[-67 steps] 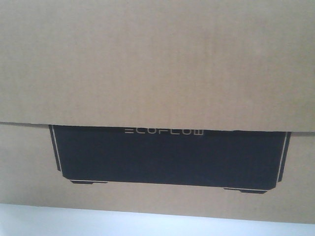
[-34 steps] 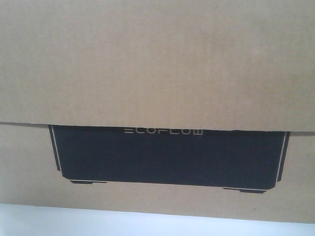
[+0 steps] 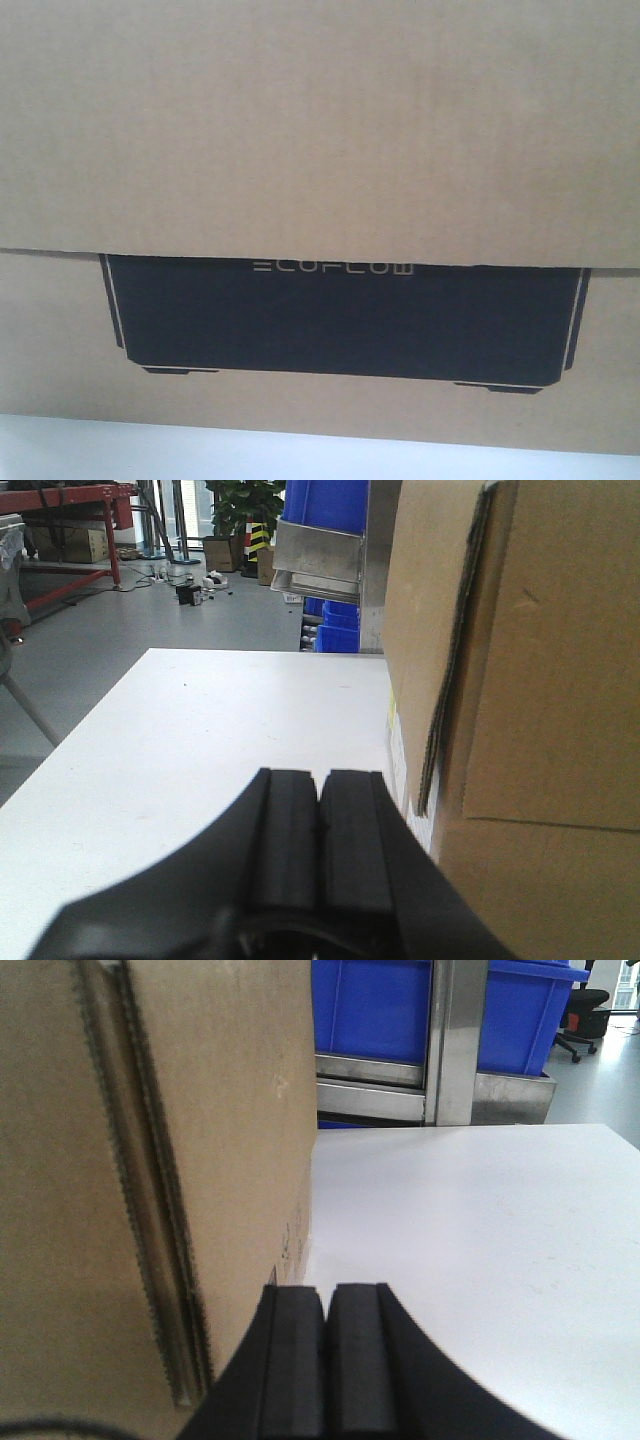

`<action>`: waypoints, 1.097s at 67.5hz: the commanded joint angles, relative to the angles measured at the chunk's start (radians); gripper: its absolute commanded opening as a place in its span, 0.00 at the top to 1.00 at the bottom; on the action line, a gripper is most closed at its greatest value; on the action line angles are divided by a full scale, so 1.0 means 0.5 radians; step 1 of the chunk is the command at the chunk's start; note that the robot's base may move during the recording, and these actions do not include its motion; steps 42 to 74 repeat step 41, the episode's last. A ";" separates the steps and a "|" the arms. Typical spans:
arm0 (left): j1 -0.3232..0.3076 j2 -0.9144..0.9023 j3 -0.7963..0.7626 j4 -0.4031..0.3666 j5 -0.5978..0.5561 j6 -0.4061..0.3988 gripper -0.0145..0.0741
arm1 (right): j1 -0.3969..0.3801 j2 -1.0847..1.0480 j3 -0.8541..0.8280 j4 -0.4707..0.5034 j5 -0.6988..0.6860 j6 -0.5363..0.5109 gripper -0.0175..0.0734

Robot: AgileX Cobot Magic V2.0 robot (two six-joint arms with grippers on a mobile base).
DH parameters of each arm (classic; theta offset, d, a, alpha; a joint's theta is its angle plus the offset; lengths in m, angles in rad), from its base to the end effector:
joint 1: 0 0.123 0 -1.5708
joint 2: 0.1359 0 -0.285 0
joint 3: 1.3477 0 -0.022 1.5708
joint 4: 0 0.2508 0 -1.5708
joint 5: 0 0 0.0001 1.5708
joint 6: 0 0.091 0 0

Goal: Grab box from left shelf to table start
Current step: 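Open both grippers and withdraw them from the box walls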

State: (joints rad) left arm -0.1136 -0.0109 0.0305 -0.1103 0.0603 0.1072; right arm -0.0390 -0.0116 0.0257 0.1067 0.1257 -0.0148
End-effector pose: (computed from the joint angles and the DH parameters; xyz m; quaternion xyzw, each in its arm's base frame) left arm 0.0565 -0.0071 0.1980 0.0413 0.7032 -0.0437 0.7085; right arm 0.0566 -0.0010 0.1938 0.0425 0.7240 0.0228 0.6881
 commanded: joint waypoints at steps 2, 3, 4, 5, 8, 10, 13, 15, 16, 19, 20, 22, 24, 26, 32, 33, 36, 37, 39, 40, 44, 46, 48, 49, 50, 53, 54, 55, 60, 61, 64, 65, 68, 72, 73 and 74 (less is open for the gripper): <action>-0.001 -0.031 -0.008 -0.016 -0.188 -0.002 0.95 | -0.012 -0.016 0.017 -0.015 -0.200 -0.001 0.74; -0.001 -0.031 -0.008 -0.016 -0.188 -0.002 0.95 | -0.012 -0.016 0.017 -0.015 -0.200 -0.001 0.74; -0.001 -0.031 -0.008 -0.016 -0.188 -0.002 0.95 | -0.012 -0.016 0.017 -0.015 -0.200 -0.001 0.74; -0.001 -0.031 -0.008 -0.016 -0.188 -0.002 0.95 | -0.012 -0.016 0.017 -0.015 -0.200 -0.001 0.74; -0.001 -0.031 -0.008 -0.016 -0.188 -0.002 0.95 | -0.012 -0.016 0.017 -0.015 -0.200 -0.001 0.74; -0.001 -0.031 -0.008 -0.016 -0.188 -0.002 0.95 | -0.012 -0.016 0.017 -0.015 -0.200 -0.001 0.74; -0.001 -0.031 -0.008 -0.016 -0.188 -0.002 0.95 | -0.012 -0.016 0.017 -0.015 -0.200 -0.001 0.74; -0.001 -0.031 -0.008 -0.016 -0.188 -0.002 0.95 | -0.012 -0.016 0.017 -0.015 -0.200 -0.001 0.74; -0.001 -0.031 -0.008 -0.016 -0.188 -0.002 0.95 | -0.012 -0.016 0.017 -0.015 -0.200 -0.001 0.74; -0.001 -0.031 -0.008 -0.016 -0.188 -0.002 0.95 | -0.012 -0.016 0.017 -0.015 -0.200 -0.001 0.74; -0.001 -0.031 -0.008 -0.016 -0.188 -0.002 0.95 | -0.012 -0.016 0.017 -0.015 -0.200 -0.001 0.74; -0.001 -0.031 -0.008 -0.016 -0.188 -0.002 0.95 | -0.012 -0.016 0.017 -0.015 -0.200 -0.001 0.74; -0.001 -0.031 -0.008 -0.016 -0.188 -0.002 0.95 | -0.012 -0.016 0.017 -0.015 -0.200 -0.001 0.74; -0.001 -0.031 -0.008 -0.016 -0.188 -0.002 0.95 | -0.012 -0.016 0.017 -0.015 -0.200 -0.001 0.74; -0.001 -0.031 -0.008 -0.016 -0.188 -0.002 0.95 | -0.012 -0.016 0.017 -0.015 -0.200 -0.001 0.74; -0.001 -0.031 -0.008 -0.016 -0.188 -0.002 0.95 | -0.012 -0.016 0.017 -0.015 -0.200 -0.001 0.74; -0.001 -0.031 -0.008 -0.016 -0.188 -0.002 0.95 | -0.012 -0.016 0.017 -0.015 -0.200 -0.001 0.74; -0.001 -0.031 -0.008 -0.016 -0.188 -0.002 0.95 | -0.012 -0.016 0.017 -0.015 -0.200 -0.001 0.74; -0.001 -0.031 -0.008 -0.016 -0.188 -0.002 0.95 | -0.012 -0.016 0.017 -0.015 -0.200 -0.001 0.74; -0.001 -0.031 -0.008 -0.016 -0.188 -0.002 0.95 | -0.012 -0.016 0.017 -0.015 -0.200 -0.001 0.74; -0.001 -0.031 -0.008 -0.016 -0.188 -0.002 0.95 | -0.012 -0.016 0.017 -0.015 -0.200 -0.001 0.74; -0.001 -0.031 -0.008 -0.016 -0.188 -0.002 0.95 | -0.012 -0.016 0.017 -0.015 -0.200 -0.001 0.74; -0.001 -0.031 -0.008 -0.016 -0.188 -0.002 0.95 | -0.012 -0.016 0.017 -0.015 -0.200 -0.001 0.74; -0.001 -0.031 -0.008 -0.016 -0.188 -0.002 0.95 | -0.012 -0.016 0.017 -0.015 -0.200 -0.001 0.74; -0.001 -0.031 -0.008 -0.016 -0.188 -0.002 0.95 | -0.012 -0.016 0.017 -0.015 -0.200 -0.001 0.74; -0.001 -0.031 -0.008 -0.016 -0.188 -0.002 0.95 | -0.012 -0.016 0.017 -0.015 -0.200 -0.001 0.74; -0.001 -0.031 -0.008 -0.016 -0.188 -0.002 0.95 | -0.012 -0.016 0.017 -0.015 -0.200 -0.001 0.74; -0.001 -0.031 -0.008 -0.016 -0.188 -0.002 0.95 | -0.012 -0.016 0.017 -0.015 -0.200 -0.001 0.74; -0.001 -0.031 -0.008 -0.016 -0.188 -0.002 0.95 | -0.012 -0.016 0.017 -0.015 -0.200 -0.001 0.74; -0.001 -0.031 -0.008 -0.016 -0.188 -0.002 0.95 | -0.012 -0.016 0.017 -0.015 -0.200 -0.001 0.74; -0.001 -0.031 -0.008 -0.016 -0.188 -0.002 0.95 | -0.012 -0.016 0.017 -0.015 -0.200 -0.001 0.74; -0.001 -0.031 -0.008 -0.016 -0.188 -0.002 0.95 | -0.012 -0.016 0.017 -0.015 -0.200 -0.001 0.74; -0.001 -0.031 -0.008 -0.016 -0.188 -0.002 0.95 | -0.012 -0.016 0.017 -0.015 -0.200 -0.001 0.74; -0.001 -0.031 -0.008 -0.016 -0.188 -0.002 0.95 | -0.012 -0.016 0.017 -0.015 -0.200 -0.001 0.74; -0.001 -0.031 -0.008 -0.016 -0.188 -0.002 0.95 | -0.012 -0.016 0.017 -0.015 -0.200 -0.001 0.74; -0.001 -0.031 -0.008 -0.016 -0.188 -0.002 0.95 | -0.012 -0.016 0.017 -0.015 -0.200 -0.001 0.74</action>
